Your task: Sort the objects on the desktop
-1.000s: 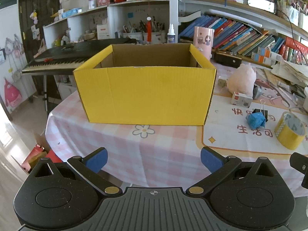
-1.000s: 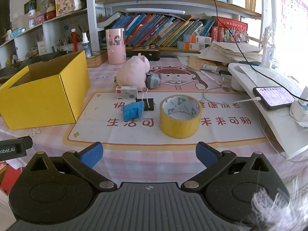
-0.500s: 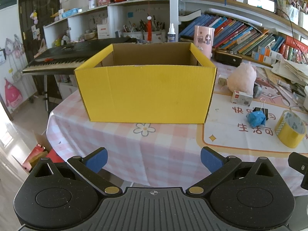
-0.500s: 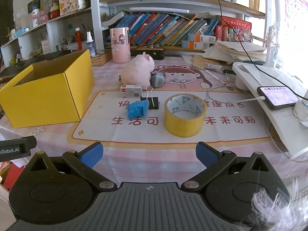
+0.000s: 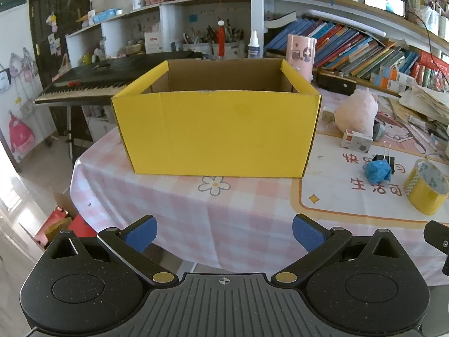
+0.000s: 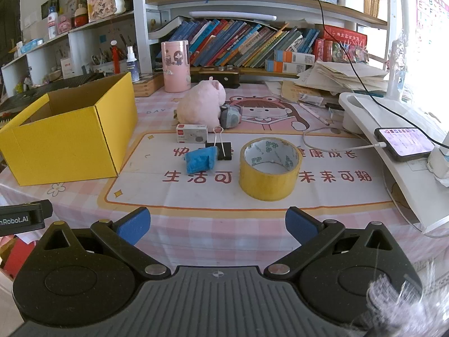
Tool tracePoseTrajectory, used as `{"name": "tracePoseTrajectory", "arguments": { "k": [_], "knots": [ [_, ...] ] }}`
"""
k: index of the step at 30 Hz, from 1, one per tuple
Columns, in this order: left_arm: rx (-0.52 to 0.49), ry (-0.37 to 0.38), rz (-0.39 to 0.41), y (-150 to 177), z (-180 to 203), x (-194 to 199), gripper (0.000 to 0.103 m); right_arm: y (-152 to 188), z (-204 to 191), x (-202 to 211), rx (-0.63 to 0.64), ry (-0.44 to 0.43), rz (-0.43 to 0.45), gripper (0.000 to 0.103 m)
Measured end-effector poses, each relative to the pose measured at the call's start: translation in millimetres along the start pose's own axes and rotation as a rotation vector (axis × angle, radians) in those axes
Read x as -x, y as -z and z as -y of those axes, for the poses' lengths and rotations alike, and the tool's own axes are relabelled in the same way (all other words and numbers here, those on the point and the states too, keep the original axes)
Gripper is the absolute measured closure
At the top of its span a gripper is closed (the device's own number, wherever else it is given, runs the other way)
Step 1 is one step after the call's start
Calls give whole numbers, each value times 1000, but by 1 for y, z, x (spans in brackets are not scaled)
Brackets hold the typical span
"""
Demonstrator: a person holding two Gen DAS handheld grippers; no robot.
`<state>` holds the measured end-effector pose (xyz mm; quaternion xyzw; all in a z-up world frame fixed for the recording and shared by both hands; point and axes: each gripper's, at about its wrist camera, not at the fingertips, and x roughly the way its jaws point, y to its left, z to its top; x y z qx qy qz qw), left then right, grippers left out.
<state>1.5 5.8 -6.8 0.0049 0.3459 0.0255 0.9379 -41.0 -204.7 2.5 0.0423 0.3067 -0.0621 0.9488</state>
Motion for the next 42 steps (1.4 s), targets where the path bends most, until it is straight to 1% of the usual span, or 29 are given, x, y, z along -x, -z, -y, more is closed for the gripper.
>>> {"name": "tracePoseTrajectory", "arguments": {
  "k": [18,37,42],
  "knots": [
    [-6,26,3,-4,2,-1,0,-2,-3,2,15,5,19,0],
    [0,32,-7,-5,0,-6,0,-4,-9,0,39,11,27,0],
    [0,36,-10,-4,-1,-8,0,-5,-11,-2,35,-5,19,0]
  ]
}}
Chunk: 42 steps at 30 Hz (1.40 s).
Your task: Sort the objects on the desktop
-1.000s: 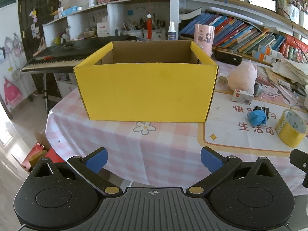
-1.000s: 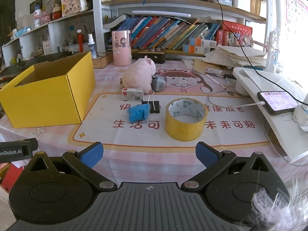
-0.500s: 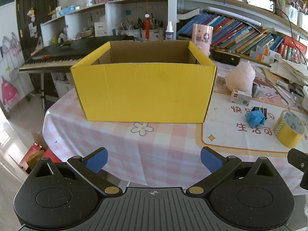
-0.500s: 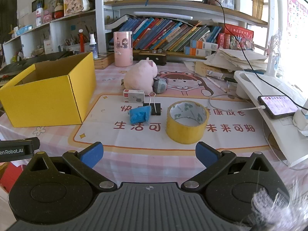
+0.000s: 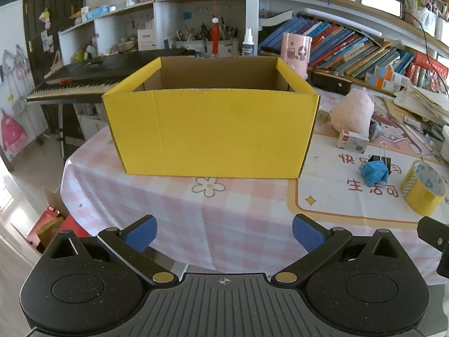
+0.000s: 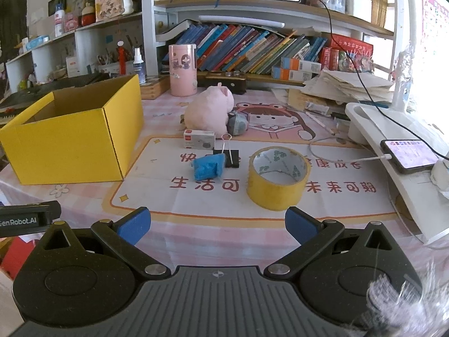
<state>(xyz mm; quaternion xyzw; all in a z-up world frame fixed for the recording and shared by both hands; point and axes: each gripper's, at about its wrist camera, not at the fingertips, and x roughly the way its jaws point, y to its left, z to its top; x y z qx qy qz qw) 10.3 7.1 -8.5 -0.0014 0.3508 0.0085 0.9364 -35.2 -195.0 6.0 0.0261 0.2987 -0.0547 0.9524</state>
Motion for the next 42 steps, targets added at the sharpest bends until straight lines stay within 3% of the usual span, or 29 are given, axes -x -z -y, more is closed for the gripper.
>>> {"name": "tracePoseTrajectory", "arguments": {
  "k": [29,42],
  "knots": [
    [15,49,-9,-5,4,-7,0,-3,1,-4,22,28,-24,2],
    [-31,103,-3,-12,29,-12,0,-8,16,-10,22,48,-40,2]
  ]
}}
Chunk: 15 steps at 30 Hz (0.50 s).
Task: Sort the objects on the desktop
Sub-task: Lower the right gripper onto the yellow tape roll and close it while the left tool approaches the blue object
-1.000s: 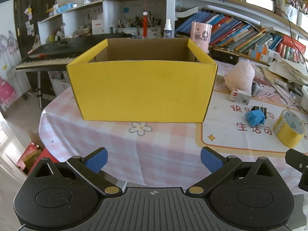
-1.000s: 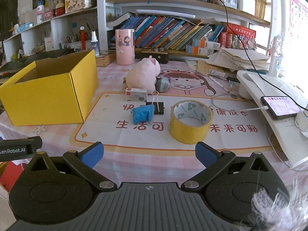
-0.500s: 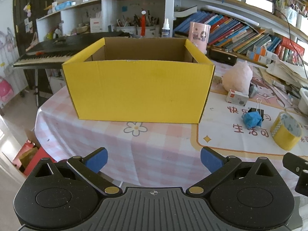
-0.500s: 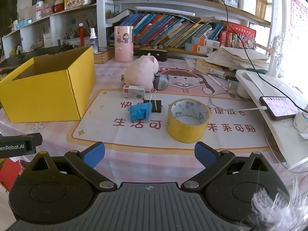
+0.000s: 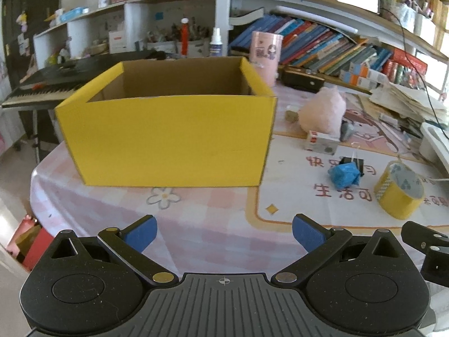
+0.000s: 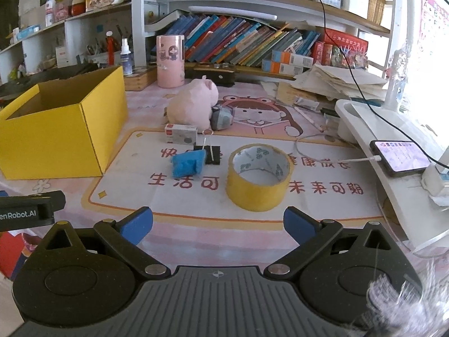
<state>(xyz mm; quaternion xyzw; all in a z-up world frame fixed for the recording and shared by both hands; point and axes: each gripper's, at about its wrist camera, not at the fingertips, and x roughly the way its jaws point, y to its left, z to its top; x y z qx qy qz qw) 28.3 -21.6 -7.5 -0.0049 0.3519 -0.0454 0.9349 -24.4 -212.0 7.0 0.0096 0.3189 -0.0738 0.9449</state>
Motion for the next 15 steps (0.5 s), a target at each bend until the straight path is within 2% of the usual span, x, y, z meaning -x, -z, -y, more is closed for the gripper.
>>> {"name": "tracePoseTrajectory", "arguments": {
  "k": [15],
  "knots": [
    [-62,12,-9,-10,36,-17,1,-10,31,-24,-18,0,-33,2]
  ]
}}
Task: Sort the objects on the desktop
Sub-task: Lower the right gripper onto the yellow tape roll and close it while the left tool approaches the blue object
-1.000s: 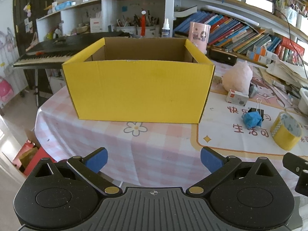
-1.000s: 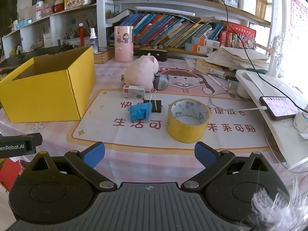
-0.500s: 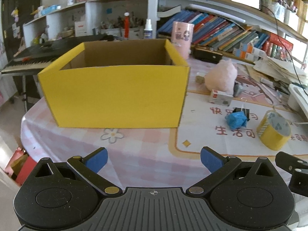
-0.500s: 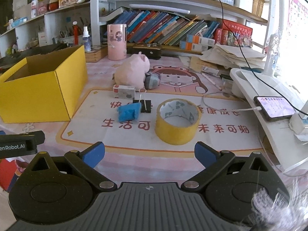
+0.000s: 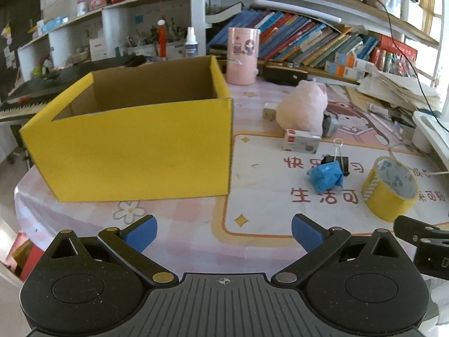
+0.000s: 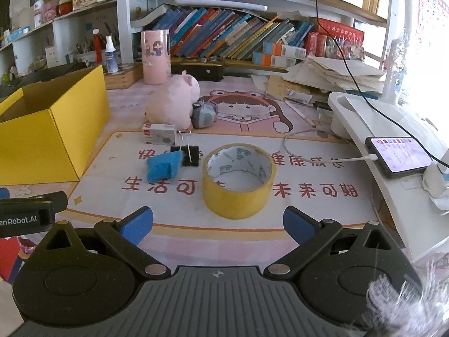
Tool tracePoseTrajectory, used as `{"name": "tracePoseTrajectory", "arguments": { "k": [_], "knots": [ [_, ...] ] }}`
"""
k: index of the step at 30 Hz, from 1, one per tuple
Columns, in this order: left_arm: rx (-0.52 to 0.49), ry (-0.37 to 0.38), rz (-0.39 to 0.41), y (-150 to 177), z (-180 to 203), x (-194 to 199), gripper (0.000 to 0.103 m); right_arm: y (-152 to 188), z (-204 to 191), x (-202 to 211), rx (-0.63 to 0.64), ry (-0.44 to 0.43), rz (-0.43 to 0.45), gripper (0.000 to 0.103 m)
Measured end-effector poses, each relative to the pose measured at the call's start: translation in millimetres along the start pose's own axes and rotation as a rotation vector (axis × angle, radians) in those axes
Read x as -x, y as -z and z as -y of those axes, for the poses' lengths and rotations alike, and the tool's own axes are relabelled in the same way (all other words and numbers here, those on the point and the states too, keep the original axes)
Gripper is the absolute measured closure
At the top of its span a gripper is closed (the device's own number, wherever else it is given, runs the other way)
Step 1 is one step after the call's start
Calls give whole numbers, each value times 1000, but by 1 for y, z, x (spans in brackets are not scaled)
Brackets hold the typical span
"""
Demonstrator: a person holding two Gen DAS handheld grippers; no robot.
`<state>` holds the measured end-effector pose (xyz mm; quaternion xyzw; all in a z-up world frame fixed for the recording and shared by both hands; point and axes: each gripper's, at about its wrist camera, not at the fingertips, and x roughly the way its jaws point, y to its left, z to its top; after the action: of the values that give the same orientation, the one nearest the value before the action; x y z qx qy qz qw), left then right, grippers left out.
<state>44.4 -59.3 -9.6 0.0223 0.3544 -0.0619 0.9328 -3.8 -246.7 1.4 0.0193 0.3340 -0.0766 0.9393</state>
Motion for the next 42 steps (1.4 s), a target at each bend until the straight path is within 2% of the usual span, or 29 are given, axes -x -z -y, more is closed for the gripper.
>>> {"name": "tracePoseTrajectory", "arguments": {
  "k": [15,35,37,39,42],
  "knots": [
    [9,-55,-33,-11,30,-22,1,-18,26,-39,48,-63,-54,2],
    [39,-167,-69,-22,60,-35,1,-37,46,-94,118,-171,-146,2],
    [35,-171,-70,-22,64,-35,1,-39,48,-99,127,-182,-154,4],
    [32,-172,-69,-23,68,-35,1,-40,49,-104,138,-188,-158,15],
    [30,-169,-65,-26,75,-36,1,-43,52,-108,151,-202,-159,18]
  ]
}}
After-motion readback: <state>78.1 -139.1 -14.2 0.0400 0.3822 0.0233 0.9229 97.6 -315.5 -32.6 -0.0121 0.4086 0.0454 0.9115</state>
